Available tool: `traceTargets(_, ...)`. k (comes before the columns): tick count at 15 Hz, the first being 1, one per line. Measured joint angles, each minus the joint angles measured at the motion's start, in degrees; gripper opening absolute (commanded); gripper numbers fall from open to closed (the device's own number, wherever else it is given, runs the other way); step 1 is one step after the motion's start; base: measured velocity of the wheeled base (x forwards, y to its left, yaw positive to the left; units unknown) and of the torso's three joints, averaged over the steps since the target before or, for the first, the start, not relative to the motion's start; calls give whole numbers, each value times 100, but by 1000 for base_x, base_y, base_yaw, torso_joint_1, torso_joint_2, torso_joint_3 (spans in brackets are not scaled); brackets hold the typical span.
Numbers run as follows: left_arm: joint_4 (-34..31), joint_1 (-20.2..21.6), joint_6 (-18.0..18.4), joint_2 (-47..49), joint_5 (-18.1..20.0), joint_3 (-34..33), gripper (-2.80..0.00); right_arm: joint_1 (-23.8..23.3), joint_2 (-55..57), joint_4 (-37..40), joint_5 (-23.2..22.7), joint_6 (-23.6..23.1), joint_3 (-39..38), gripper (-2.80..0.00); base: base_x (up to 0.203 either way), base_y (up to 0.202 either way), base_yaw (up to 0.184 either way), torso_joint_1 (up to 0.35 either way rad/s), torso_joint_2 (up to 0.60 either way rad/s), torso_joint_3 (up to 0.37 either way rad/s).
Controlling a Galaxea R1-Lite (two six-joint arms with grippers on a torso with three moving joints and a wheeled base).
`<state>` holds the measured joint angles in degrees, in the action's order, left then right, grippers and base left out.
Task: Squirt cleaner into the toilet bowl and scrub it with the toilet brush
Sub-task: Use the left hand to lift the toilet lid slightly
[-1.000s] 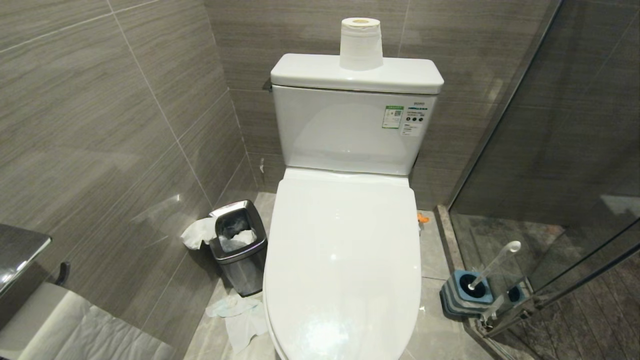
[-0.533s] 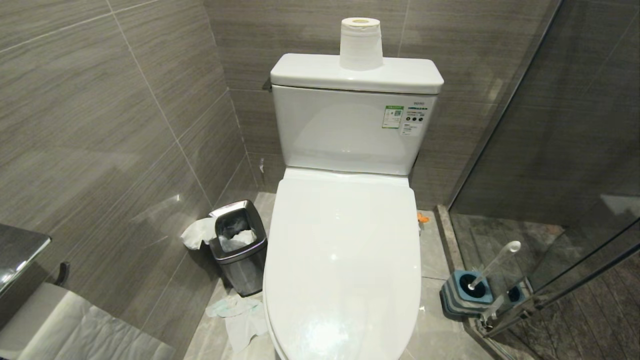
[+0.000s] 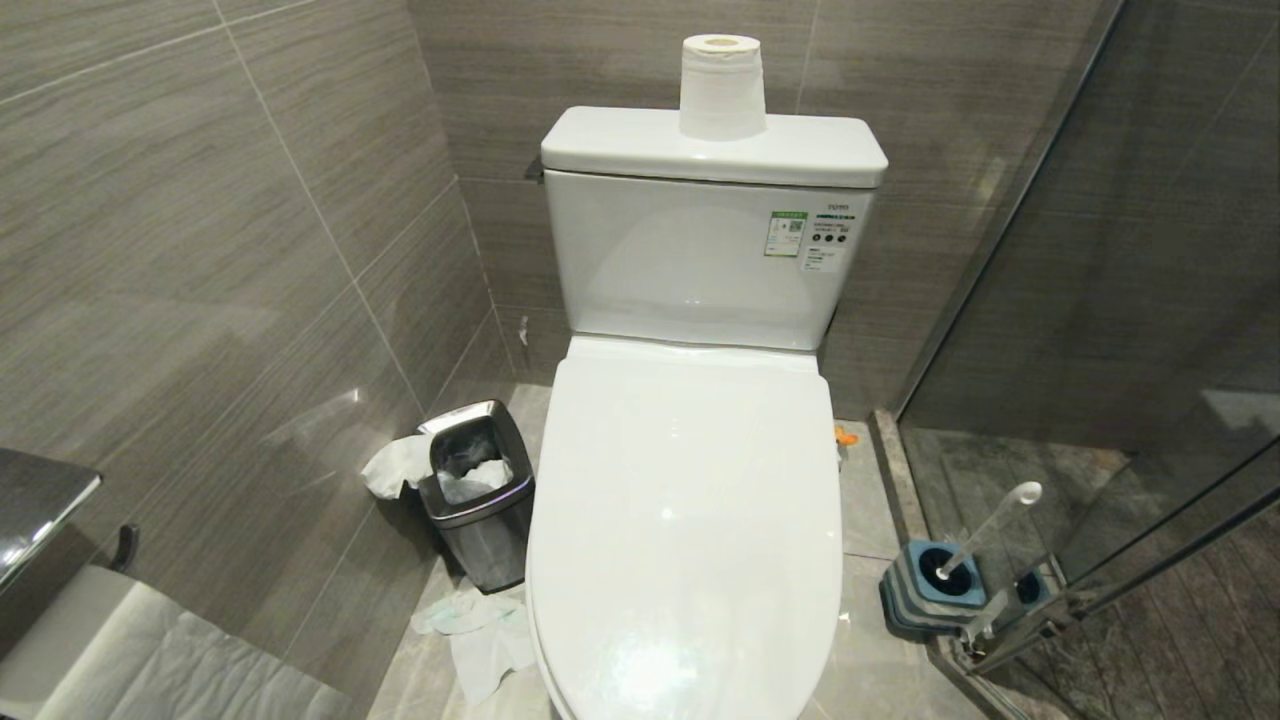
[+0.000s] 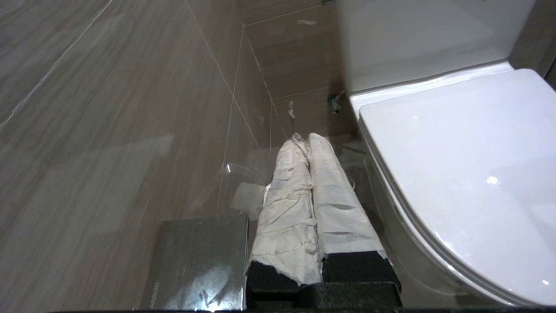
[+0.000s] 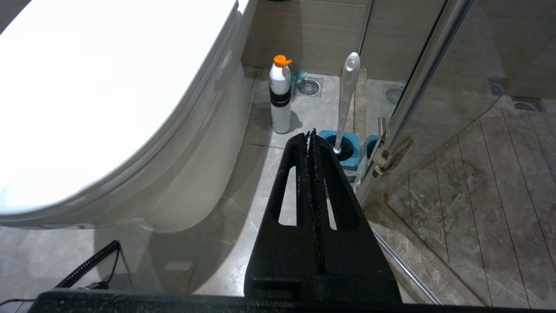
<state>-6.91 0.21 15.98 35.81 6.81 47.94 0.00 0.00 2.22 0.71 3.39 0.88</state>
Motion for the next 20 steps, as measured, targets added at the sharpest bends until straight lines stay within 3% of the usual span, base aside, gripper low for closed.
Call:
traceTargets(3,11,-43,205,301,8,26,-280,0,0,-1,4,0,0,-280,0,0,0,0,0,0)
traceTargets(7,107,-558,201,906,-21,93,-280,0,0,-3,8,2,0,-280,0,0,0,0,0,0)
traceTargets(10,544,-901,61,1446,-37,326,-280,0,0,-4,6,2,0,-280,0,0,0,0,0,0)
traceTargets(15,612,-1012,9,2206,-390,329,-280,0,0,-2,6,5,0,-280,0,0,0,0,0,0)
traceTargets(20,597,-976,-100,2640,-268,294,-280,0,0,-1,6,0,0,-280,0,0,0,0,0,0)
